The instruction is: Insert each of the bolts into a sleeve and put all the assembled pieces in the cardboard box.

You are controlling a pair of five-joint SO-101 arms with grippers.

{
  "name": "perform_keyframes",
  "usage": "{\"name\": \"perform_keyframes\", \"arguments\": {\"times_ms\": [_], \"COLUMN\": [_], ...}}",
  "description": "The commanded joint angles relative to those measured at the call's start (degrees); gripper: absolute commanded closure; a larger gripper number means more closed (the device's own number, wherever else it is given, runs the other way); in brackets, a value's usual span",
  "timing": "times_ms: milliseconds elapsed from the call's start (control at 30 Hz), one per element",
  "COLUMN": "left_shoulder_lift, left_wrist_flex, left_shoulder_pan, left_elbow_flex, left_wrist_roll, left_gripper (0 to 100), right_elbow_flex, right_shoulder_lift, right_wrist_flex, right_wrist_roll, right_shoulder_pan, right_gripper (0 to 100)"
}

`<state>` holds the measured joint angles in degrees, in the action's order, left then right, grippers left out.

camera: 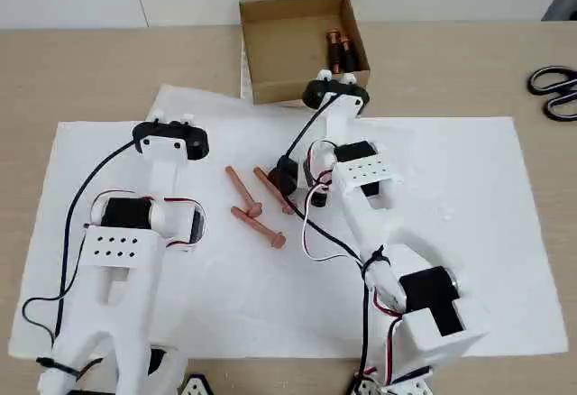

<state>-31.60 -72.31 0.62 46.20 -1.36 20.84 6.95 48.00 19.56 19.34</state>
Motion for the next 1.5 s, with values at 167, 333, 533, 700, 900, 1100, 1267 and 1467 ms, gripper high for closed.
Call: {"name": "perform_keyframes", "arguments": {"times_ms": [167,333,533,700,900,1100,1267,1467], "left_shoulder_lift": [-1.5,-1.5,-1.5,-1.5,-1.5,-1.5,-1.5,-1.5], "left_wrist_flex": [1.1,1.1,1.0,1.0,0.9,0.9,0.9,0.9], "left_shoulder_pan": [-0.4,-0.4,-0.4,-0.4,-0.4,-0.4,-0.3,-0.1], "left_elbow_flex": [-0.1,-0.1,-0.1,-0.1,-0.1,-0.1,-0.1,-0.1], "left_wrist_roll": [-0.1,-0.1,-0.1,-0.1,-0.1,-0.1,-0.1,-0.1], "left_gripper": [92,92,92,92,92,92,92,92], "right_elbow_flex": [-6.6,-8.0,-7.9,-7.9,-8.0,-9.4,-9.4,-9.6], "right_shoulder_lift": [-0.3,0.1,0.2,1.3,5.2,6.6,6.6,6.2], "right_wrist_flex": [6.7,7.6,6.5,5.7,4.9,5.2,5.2,6.4], "right_wrist_roll": [1.2,1.8,4.0,4.0,4.1,4.1,4.0,3.8], "right_shoulder_pan": [0.9,2.9,3.8,3.2,1.9,1.5,0.8,-2.7], "right_gripper": [79.3,79.3,79.4,79.4,79.4,81.7,92.2,96.1]}}
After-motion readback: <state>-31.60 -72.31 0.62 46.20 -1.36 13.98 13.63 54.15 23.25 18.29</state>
